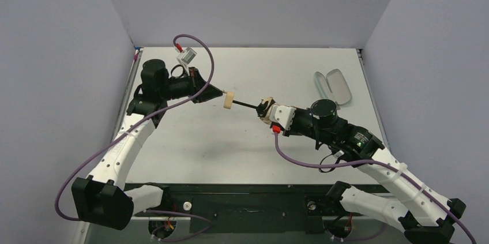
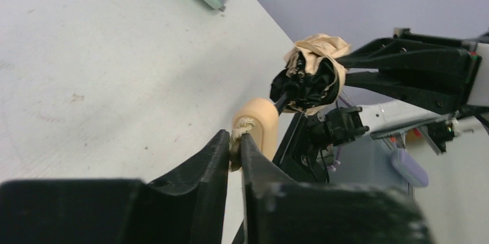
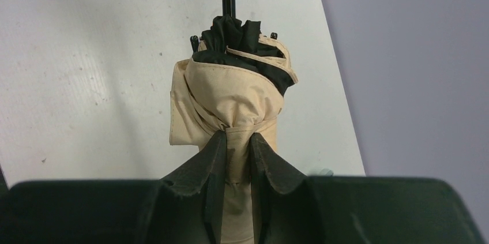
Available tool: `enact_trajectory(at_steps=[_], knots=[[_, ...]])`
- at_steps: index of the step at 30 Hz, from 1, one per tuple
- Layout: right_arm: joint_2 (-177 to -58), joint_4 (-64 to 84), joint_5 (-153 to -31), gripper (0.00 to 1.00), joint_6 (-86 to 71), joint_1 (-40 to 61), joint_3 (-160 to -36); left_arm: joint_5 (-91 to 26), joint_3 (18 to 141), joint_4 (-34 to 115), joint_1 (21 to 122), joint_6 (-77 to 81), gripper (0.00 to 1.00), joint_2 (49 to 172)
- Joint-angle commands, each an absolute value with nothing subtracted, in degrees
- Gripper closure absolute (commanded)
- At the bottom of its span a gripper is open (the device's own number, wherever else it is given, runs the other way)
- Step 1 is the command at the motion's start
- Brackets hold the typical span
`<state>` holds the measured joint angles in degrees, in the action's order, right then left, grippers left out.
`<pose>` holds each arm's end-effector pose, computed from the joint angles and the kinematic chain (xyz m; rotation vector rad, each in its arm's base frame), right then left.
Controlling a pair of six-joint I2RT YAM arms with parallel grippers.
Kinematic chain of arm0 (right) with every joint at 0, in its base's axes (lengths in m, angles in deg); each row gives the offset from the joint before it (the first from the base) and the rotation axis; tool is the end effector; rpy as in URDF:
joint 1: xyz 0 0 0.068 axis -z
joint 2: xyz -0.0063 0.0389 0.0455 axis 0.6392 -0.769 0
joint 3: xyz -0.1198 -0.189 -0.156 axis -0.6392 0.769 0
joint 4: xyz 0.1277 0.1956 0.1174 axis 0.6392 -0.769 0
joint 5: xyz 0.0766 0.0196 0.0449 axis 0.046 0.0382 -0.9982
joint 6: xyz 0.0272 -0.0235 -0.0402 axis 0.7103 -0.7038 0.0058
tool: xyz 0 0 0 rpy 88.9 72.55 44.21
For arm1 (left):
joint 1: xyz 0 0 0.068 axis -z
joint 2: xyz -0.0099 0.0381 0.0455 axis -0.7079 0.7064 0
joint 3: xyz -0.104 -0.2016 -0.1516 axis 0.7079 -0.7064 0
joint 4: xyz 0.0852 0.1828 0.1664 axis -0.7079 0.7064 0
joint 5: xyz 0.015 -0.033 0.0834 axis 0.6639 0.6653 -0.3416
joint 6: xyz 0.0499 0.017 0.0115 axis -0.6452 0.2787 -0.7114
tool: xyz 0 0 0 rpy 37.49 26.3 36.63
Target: Open the umbrella
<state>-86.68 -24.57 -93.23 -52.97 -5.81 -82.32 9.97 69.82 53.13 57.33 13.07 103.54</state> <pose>0.1235 0.1338 0.3702 -1.4269 1.4265 0.2275 0.2537 -0.0834 0.3644 0.4691 1.8802 -1.2385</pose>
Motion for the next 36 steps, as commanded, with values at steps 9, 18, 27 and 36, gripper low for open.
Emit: enact_trajectory(at_steps=[9, 18, 27, 36], knots=[[-90.1, -27.6, -97.9, 1.0, -46.3, -3.1, -85.6, -0.7, 77.5, 75.3, 67.6, -42.4, 0.2, 97.3], [-94.2, -30.2, -107.2, 1.0, -38.2, -0.8, -88.9, -17.5, 73.2, 75.2, 86.2, -57.1, 0.19, 96.7], [-96.3, -31.9, -113.2, 1.0, -32.5, -0.3, -91.0, -27.0, 71.3, 74.4, 95.3, -62.7, 0.19, 102.2], [-96.4, -33.8, -116.4, 1.0, -31.0, 0.1, -92.1, -34.2, 67.0, 69.2, 97.9, -65.2, 0.42, 103.8]])
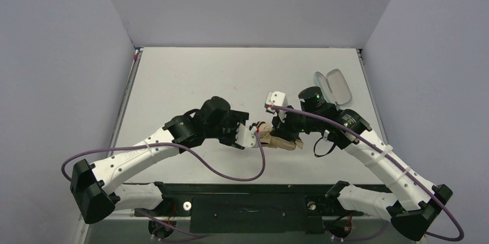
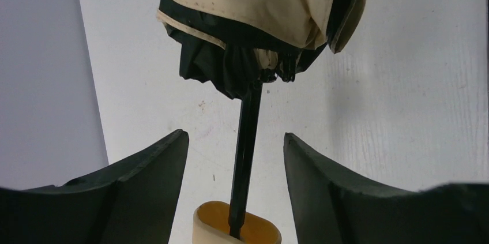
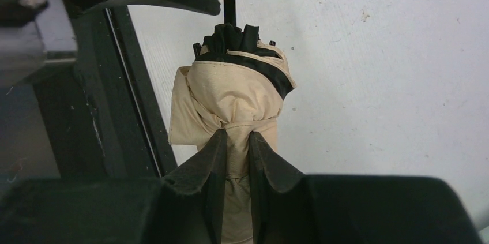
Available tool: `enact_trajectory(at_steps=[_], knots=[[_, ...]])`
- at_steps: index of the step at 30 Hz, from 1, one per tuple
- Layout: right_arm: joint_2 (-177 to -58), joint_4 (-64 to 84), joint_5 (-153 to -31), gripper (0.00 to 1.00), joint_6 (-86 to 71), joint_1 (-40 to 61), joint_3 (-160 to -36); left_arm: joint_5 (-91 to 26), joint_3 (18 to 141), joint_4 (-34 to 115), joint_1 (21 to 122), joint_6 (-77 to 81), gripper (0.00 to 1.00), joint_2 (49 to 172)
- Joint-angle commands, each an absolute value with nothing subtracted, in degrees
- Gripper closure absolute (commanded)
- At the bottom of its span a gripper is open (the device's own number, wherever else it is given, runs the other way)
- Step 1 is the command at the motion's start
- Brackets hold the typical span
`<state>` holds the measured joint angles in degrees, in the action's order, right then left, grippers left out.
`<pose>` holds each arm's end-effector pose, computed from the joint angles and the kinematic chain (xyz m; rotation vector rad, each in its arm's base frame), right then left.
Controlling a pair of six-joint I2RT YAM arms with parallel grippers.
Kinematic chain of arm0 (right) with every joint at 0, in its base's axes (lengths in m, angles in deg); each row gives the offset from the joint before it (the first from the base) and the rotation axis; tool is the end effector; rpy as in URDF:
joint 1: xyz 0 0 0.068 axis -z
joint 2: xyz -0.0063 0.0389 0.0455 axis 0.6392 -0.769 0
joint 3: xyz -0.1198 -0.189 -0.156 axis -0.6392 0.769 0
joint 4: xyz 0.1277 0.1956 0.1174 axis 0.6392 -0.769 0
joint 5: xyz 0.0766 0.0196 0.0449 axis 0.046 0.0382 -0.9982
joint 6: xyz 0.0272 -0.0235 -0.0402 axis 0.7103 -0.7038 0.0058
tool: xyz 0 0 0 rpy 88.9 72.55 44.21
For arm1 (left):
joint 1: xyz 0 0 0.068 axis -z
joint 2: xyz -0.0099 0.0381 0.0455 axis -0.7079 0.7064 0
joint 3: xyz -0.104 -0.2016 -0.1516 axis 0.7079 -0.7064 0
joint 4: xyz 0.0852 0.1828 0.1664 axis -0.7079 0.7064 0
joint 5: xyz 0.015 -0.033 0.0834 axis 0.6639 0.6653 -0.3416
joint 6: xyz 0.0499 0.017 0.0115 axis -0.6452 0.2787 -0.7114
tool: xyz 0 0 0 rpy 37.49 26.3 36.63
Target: Open the umbrella
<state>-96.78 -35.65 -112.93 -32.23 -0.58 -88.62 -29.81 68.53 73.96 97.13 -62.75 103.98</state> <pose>0.1476 0.1477 0.3597 -1.3428 1.8521 0.7671 0.1546 -0.2095 0.3163 1.8448 1.2910 -0.2102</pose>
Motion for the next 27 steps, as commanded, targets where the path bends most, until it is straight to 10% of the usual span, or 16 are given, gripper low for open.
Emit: enact_trajectory(at_steps=[1, 8, 10, 16, 27], knots=[[-96.5, -34.5, -116.7, 1.0, -31.3, 0.2, -92.3, -34.5, 66.3, 68.2, 97.9, -65.4, 0.47, 103.7], [-97.5, -36.8, -116.0, 1.0, -34.3, 0.5, -93.0, -36.9, 62.3, 61.9, 98.0, -67.2, 0.99, 101.7], [-98.0, -37.5, -115.1, 0.97, -34.6, 0.6, -93.5, -37.3, 61.4, 60.2, 98.0, -66.7, 1.0, 100.8], [-100.4, -39.7, -108.6, 0.24, -32.5, 1.2, -94.4, -37.4, 59.7, 56.3, 97.9, -64.4, 1.0, 98.4], [-105.7, -43.9, -103.5, 0.15, -39.2, -0.9, -94.5, -37.5, 60.7, 56.8, 97.9, -63.5, 1.0, 97.9]])
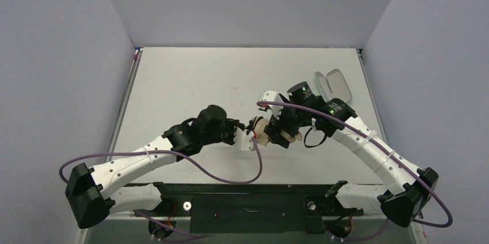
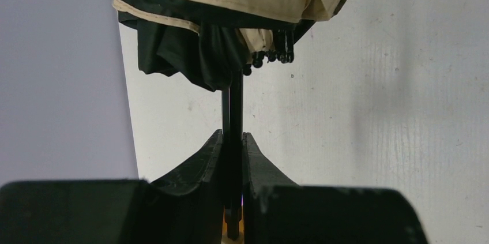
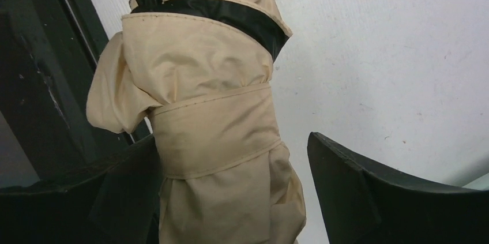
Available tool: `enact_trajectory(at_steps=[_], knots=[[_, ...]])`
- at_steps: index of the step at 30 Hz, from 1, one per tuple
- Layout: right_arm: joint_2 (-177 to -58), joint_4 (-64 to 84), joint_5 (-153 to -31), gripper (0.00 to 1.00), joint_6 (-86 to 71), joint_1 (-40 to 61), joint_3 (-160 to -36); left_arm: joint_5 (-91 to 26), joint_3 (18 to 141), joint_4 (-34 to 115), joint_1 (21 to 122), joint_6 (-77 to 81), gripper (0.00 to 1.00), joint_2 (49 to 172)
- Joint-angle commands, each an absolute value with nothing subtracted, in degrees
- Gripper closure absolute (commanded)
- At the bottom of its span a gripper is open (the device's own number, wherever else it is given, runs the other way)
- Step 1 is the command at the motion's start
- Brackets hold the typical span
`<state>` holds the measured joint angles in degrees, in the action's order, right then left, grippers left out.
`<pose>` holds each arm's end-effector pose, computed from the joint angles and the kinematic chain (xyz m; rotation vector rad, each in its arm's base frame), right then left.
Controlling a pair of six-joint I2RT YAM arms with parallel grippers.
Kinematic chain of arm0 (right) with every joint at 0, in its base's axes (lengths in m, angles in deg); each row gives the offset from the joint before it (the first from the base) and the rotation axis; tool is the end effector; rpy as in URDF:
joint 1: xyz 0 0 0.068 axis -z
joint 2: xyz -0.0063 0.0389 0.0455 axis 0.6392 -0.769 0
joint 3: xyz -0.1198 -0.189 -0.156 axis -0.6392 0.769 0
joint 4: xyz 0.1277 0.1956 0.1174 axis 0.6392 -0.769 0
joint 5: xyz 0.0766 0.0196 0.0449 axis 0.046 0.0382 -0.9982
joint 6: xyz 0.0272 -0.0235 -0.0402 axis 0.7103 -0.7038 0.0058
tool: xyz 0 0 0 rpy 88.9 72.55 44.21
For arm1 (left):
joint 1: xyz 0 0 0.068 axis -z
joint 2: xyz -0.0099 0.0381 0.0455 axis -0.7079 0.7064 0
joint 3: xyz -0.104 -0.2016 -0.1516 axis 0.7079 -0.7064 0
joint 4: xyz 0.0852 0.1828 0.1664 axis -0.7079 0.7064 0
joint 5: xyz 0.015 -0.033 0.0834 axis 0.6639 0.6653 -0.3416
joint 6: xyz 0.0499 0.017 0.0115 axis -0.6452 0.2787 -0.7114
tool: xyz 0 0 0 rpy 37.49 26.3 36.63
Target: Open the umbrella
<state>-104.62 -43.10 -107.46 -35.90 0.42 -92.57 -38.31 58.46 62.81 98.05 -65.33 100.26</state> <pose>0.1705 0.1577 0.3434 -1.4076 2.0383 0.6269 0.1503 -0.2020 0.2887 1.7767 1.2526 -0.0240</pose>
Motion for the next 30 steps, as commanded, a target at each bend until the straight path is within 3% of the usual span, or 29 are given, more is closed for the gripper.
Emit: enact_trajectory(at_steps=[1, 4, 5, 7, 8, 10, 12, 15, 17, 23, 30], knots=[[-106.1, -43.9, -103.0, 0.14, -39.5, -1.6, -94.6, -37.5, 60.8, 56.9, 97.9, -63.5, 1.0, 98.0], [-106.8, -44.6, -100.5, 0.17, -41.5, -2.7, -94.3, -37.5, 61.2, 57.6, 97.9, -63.4, 1.0, 97.9], [-107.1, -44.7, -100.1, 0.23, -41.8, -2.8, -94.2, -37.7, 61.2, 57.6, 97.9, -63.5, 1.0, 97.8], [-107.5, -45.2, -99.3, 0.42, -42.5, -2.9, -93.9, -38.0, 60.8, 58.1, 97.9, -64.2, 1.0, 97.5], [-107.5, -45.6, -99.3, 0.58, -42.9, -2.9, -93.8, -38.0, 60.7, 58.3, 97.9, -64.6, 1.0, 97.1], [-107.4, -46.0, -99.5, 0.81, -43.4, -2.9, -93.8, -38.4, 60.4, 58.7, 97.9, -65.1, 1.0, 96.6], [-107.3, -46.8, -99.8, 0.99, -44.2, -2.8, -94.0, -39.4, 60.4, 59.8, 97.9, -65.4, 1.0, 96.6], [-107.1, -48.4, -100.5, 1.0, -45.1, -2.6, -95.2, -42.2, 61.0, 64.5, 97.8, -65.9, 0.96, 97.4], [-107.3, -50.7, -101.8, 1.0, -45.5, -2.6, -96.4, -43.3, 61.4, 67.5, 97.5, -66.7, 0.87, 98.1], [-106.0, -52.1, -105.0, 1.0, -47.1, -2.3, -96.7, -47.5, 60.0, 72.1, 95.5, -68.6, 0.49, 100.5], [-105.9, -53.3, -105.5, 1.0, -48.0, -1.3, -96.6, -49.5, 59.2, 75.3, 90.0, -71.0, 0.48, 103.1]])
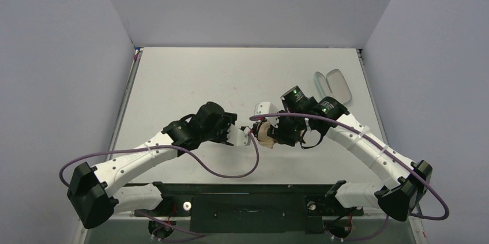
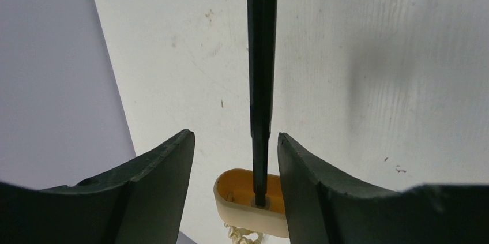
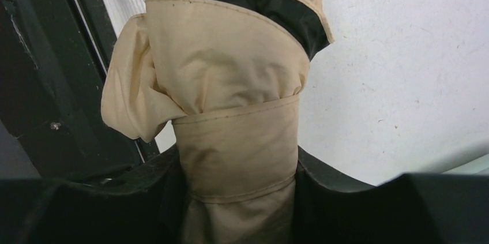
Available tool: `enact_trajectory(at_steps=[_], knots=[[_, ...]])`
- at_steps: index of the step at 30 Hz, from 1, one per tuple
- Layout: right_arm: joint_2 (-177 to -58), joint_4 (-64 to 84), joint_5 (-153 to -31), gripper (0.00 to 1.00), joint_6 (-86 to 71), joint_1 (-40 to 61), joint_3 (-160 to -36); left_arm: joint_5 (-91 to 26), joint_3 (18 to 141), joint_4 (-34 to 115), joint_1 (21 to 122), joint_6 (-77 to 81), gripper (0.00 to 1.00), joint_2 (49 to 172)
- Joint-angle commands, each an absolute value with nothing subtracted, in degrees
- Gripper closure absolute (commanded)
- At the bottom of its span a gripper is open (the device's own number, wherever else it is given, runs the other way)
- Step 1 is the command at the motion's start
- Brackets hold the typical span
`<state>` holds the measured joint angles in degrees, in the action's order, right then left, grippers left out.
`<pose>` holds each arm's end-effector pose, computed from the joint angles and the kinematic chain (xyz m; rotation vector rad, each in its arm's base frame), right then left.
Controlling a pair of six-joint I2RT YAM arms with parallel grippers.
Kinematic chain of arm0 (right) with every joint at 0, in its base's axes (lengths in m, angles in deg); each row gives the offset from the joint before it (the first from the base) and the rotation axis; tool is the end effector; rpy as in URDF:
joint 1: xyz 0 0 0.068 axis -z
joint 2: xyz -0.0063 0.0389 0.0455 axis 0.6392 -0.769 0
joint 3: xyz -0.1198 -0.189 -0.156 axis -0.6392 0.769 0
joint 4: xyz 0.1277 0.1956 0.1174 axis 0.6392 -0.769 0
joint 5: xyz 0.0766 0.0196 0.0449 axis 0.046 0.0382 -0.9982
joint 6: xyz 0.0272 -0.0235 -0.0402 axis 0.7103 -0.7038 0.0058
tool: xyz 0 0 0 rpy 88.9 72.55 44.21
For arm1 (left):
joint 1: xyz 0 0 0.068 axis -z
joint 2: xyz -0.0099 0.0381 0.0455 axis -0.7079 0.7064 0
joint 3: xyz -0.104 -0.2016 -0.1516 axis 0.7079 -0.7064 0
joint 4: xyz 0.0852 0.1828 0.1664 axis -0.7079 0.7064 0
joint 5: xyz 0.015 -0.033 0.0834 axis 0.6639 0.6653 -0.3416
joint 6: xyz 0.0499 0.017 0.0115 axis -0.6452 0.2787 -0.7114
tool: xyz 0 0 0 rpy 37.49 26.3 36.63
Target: Open the umbrella
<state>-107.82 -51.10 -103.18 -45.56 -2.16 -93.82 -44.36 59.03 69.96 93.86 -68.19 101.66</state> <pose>0.1656 0.1641 0.3291 -1.6644 2.0487 0.4930 0.1651 -0.1852 0.2757 1.8434 1.4036 0.1549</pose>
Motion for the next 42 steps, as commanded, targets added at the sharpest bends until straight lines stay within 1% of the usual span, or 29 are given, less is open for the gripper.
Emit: enact_trajectory(at_steps=[1, 13, 20, 29, 33, 36, 38, 41, 42], knots=[[-105.9, -53.7, -105.5, 1.0, -48.2, -1.0, -96.6, -49.6, 59.1, 75.6, 88.8, -71.5, 0.48, 103.4], [-105.8, -58.4, -106.4, 1.0, -52.8, 2.7, -95.4, -49.5, 52.5, 76.4, 80.1, -78.0, 0.5, 102.4], [-104.7, -58.6, -106.7, 1.0, -53.4, 4.2, -94.0, -49.6, 49.7, 76.2, 76.6, -80.2, 0.55, 102.6], [-103.1, -60.7, -107.0, 1.0, -56.6, 7.2, -92.7, -48.5, 46.5, 76.0, 71.4, -83.7, 0.57, 102.3], [-102.8, -61.1, -107.2, 1.0, -57.5, 8.2, -92.1, -48.3, 45.8, 76.3, 69.8, -85.6, 0.58, 102.0], [-103.6, -60.5, -108.4, 1.0, -56.9, 8.3, -91.9, -47.1, 47.4, 76.4, 70.0, -85.4, 0.59, 102.0], [-104.8, -59.0, -110.5, 1.0, -54.8, 8.2, -92.2, -45.9, 50.7, 77.5, 71.4, -83.1, 0.58, 102.8], [-106.6, -56.3, -112.2, 1.0, -51.1, 8.2, -93.8, -43.3, 57.0, 81.7, 74.6, -77.8, 0.49, 105.1], [-107.3, -55.9, -112.9, 1.0, -50.4, 8.1, -94.2, -41.6, 60.3, 82.5, 75.3, -76.6, 0.47, 105.5]])
